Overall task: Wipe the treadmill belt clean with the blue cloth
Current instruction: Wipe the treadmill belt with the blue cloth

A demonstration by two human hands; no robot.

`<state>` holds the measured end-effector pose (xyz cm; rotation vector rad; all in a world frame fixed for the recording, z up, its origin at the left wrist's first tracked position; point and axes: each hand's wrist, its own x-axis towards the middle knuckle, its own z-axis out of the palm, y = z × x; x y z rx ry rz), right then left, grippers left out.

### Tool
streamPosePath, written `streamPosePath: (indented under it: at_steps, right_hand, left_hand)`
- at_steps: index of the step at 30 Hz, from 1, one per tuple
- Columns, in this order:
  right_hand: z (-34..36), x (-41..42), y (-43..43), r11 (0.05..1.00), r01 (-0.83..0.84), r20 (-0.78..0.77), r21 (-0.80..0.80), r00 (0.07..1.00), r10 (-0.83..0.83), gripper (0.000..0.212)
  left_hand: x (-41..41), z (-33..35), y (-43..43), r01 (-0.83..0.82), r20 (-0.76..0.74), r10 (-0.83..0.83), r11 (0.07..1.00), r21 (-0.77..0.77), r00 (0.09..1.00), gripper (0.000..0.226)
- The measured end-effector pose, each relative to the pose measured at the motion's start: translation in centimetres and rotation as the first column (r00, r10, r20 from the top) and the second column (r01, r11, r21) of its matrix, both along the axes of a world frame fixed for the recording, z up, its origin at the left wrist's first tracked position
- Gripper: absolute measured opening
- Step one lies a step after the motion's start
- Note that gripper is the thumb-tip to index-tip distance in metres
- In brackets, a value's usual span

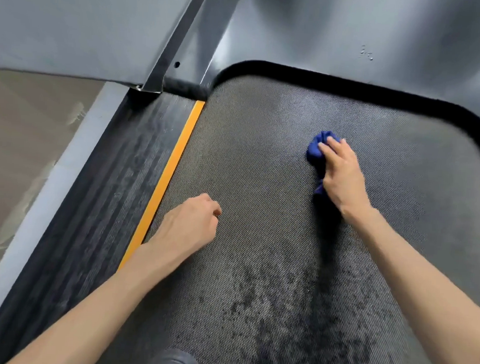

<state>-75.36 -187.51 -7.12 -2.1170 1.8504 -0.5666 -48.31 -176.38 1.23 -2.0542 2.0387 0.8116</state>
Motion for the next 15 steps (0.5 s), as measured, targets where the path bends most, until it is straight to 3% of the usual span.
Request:
streamPosePath:
  at_steps: [2,4,7,9,10,11,13,15]
  right_hand:
    - [0.2,2.0,1.4,0.998,0.068,0.043,-0.001,0.997,-0.067,0.043]
    - [0.0,4.6,5.9,0.981,-0.182,0.052,-0.068,0.981,0.186,0.042]
    - [-0.3,5.0,13.0,0.767,-0.641,-0.067,-0.020,0.767,0.639,0.049]
    - [0.0,2.8,11.6,0.654,-0.756,-0.164,0.008,0.645,0.747,0.052]
    - [-0.2,1.9,9.8,0.684,-0.729,-0.198,-0.009,0.672,0.713,0.051]
    - [-0.2,1.3,7.8,0.768,-0.640,-0.191,-0.025,0.757,0.625,0.050]
    - [0.0,1.0,4.1,0.961,-0.264,-0.096,-0.079,0.962,0.257,0.045]
    - [0.4,3.3,3.6,0.994,0.077,0.004,-0.078,0.997,-0.077,0.042]
  left_hand:
    - [-0.3,0.0,-0.2,0.013,-0.010,-0.013,1.000,0.003,1.000,0.033]
    - [-0.7,-0.1,-0.5,0.024,-0.022,-0.024,1.000,-0.010,0.999,0.033]
    - [-0.8,-0.4,-0.8,-0.003,-0.024,0.002,1.000,-0.031,1.000,0.032]
    - [-0.8,-0.5,-0.7,-0.009,-0.032,0.009,1.000,-0.007,0.999,0.032]
    - [-0.9,-0.6,-0.6,0.001,-0.042,-0.001,1.000,0.006,0.999,0.032]
    - [-1.0,-0.6,-0.5,0.016,-0.050,-0.015,1.000,0.014,0.999,0.032]
    - [-1.3,-0.6,-0.4,0.028,-0.055,-0.027,0.999,0.017,0.998,0.032]
    - [-1.6,-0.5,-0.5,0.017,-0.050,-0.017,1.000,0.011,0.999,0.033]
